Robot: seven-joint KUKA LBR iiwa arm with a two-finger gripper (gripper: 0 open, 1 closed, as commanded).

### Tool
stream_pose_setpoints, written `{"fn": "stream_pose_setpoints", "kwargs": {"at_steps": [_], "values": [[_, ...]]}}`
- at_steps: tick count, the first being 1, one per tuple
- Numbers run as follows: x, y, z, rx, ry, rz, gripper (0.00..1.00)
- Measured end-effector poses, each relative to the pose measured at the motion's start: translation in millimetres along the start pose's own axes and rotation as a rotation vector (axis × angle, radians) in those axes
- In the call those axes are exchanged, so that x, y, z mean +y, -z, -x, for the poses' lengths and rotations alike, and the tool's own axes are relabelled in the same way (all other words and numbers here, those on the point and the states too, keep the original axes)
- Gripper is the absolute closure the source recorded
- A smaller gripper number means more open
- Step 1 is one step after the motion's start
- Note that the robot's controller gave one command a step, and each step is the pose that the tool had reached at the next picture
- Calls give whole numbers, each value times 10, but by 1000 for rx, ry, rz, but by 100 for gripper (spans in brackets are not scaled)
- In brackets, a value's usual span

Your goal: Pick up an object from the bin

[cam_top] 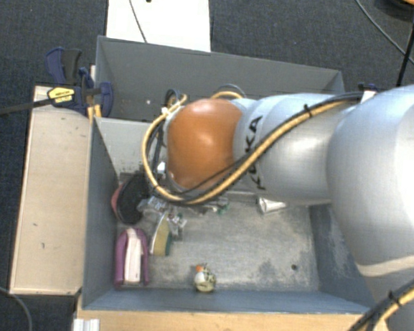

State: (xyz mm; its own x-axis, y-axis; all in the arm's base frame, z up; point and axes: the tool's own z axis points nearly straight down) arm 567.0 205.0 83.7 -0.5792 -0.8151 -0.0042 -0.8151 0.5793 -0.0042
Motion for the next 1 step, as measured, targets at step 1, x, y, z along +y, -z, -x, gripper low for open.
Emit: {"fn": "stream_pose_setpoints", "kwargs": {"at_steps": [1], "values": [[-17, 734, 24, -5, -12, -1, 100]]}}
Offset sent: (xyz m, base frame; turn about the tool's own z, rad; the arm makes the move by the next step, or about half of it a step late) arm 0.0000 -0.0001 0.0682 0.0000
